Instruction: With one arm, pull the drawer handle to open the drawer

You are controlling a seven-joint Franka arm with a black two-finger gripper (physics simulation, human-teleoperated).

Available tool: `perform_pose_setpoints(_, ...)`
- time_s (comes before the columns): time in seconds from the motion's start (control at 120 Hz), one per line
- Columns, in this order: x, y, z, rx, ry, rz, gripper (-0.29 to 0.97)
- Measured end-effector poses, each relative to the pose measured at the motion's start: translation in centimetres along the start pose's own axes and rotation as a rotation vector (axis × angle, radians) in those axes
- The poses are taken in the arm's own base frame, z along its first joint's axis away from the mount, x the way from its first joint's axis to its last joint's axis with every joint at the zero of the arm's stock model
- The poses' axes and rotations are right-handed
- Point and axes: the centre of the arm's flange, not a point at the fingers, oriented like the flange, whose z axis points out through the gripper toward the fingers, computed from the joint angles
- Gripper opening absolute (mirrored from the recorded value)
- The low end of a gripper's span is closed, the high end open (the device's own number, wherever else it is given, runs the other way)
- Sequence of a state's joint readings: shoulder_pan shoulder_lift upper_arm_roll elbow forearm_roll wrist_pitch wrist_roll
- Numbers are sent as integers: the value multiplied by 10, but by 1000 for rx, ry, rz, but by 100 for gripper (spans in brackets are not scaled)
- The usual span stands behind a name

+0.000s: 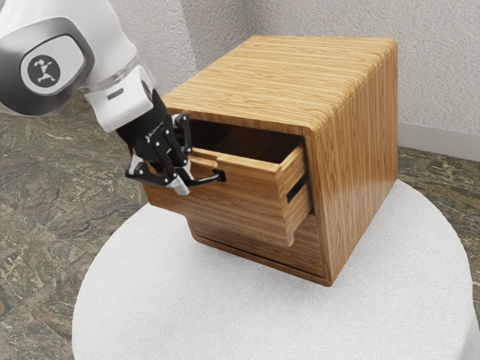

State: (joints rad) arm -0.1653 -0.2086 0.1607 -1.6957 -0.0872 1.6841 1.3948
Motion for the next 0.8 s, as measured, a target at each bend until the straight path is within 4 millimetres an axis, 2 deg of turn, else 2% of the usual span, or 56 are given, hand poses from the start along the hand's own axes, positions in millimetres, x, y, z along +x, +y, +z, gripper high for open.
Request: perform_pose_setpoints(0.8, -5, 41, -8, -12, 17, -34, 0)
